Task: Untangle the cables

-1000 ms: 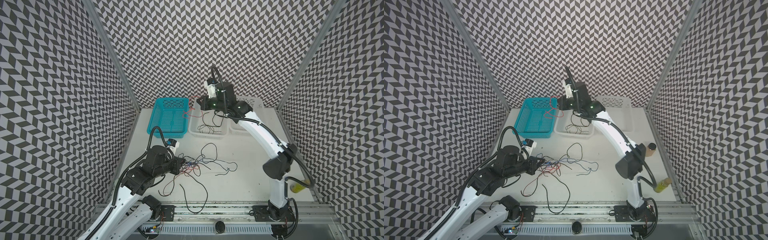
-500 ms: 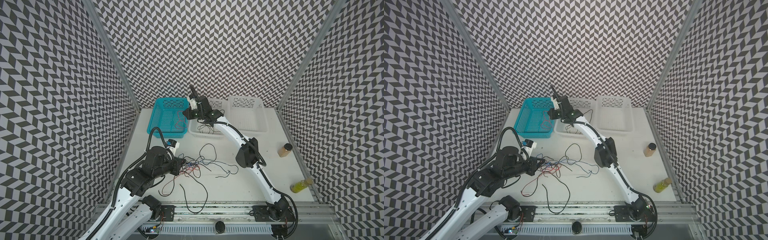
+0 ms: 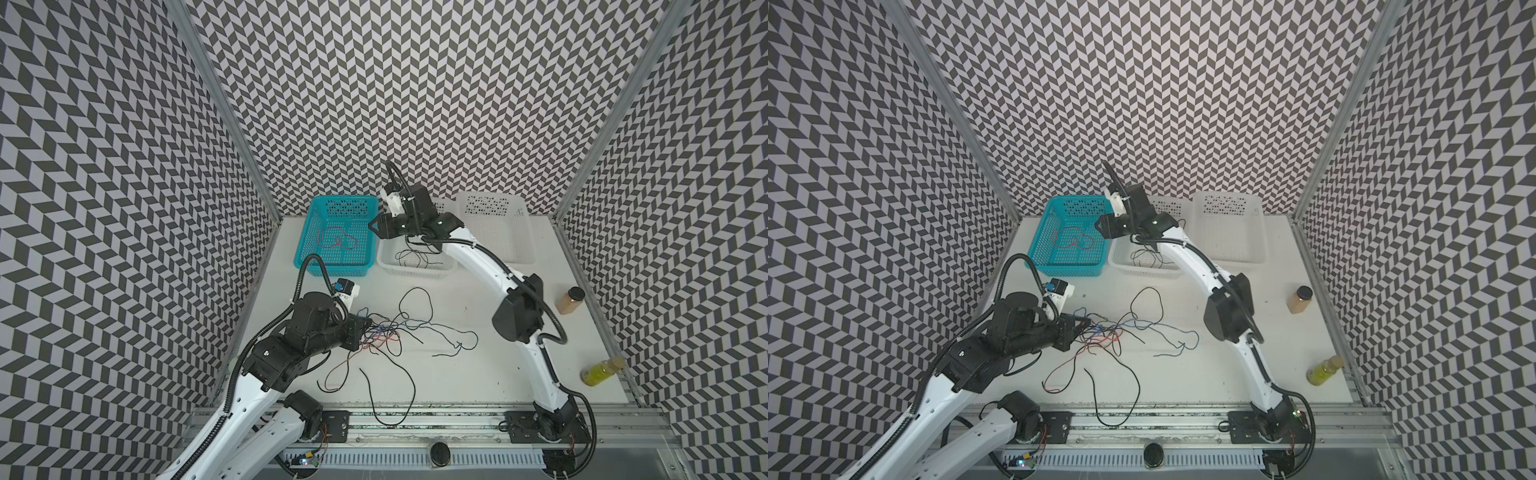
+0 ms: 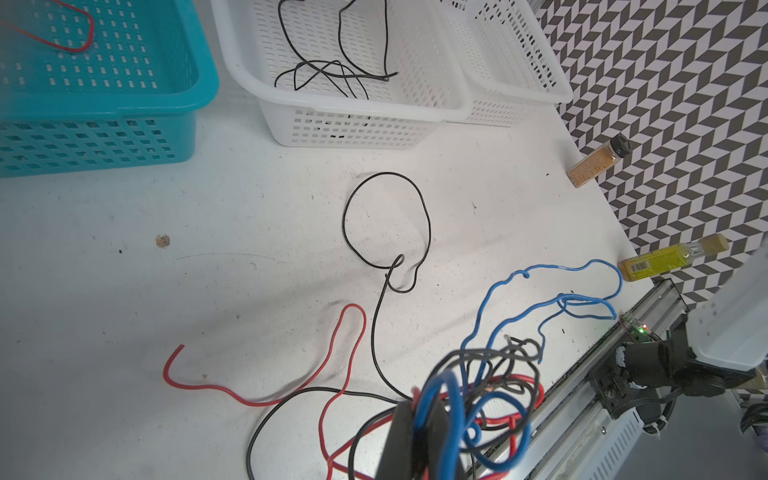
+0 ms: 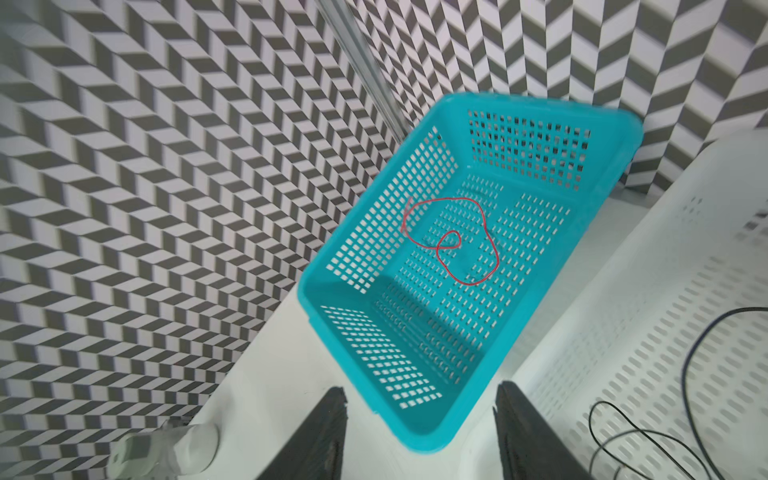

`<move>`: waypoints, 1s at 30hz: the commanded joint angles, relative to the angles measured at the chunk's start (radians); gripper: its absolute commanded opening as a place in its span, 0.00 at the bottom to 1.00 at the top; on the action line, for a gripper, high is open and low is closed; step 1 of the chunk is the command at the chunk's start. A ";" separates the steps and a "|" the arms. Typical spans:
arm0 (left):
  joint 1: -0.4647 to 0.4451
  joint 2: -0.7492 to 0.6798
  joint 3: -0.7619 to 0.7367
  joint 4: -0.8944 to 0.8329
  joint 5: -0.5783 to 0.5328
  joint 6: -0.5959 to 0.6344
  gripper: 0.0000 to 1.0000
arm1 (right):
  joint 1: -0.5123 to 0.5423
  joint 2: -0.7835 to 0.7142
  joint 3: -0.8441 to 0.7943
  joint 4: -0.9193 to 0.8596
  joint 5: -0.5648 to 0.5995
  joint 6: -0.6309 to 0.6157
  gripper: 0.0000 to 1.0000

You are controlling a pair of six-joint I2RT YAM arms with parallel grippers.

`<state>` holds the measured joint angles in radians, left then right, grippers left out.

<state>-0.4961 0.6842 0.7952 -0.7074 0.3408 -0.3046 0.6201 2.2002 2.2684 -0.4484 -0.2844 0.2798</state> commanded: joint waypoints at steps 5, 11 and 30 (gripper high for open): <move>0.004 0.006 0.016 0.002 0.009 0.014 0.00 | 0.009 -0.539 -0.523 0.055 -0.115 -0.165 0.59; 0.004 0.008 0.019 0.000 0.018 0.015 0.00 | 0.038 -0.838 -0.952 0.079 -0.195 -0.232 0.60; 0.004 0.044 0.025 -0.008 0.014 0.013 0.00 | 0.144 -0.976 -1.350 0.180 -0.258 -0.226 0.61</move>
<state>-0.4961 0.7258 0.7952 -0.7116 0.3527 -0.3038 0.7494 1.2148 0.9367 -0.3218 -0.5114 0.0753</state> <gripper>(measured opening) 0.060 0.608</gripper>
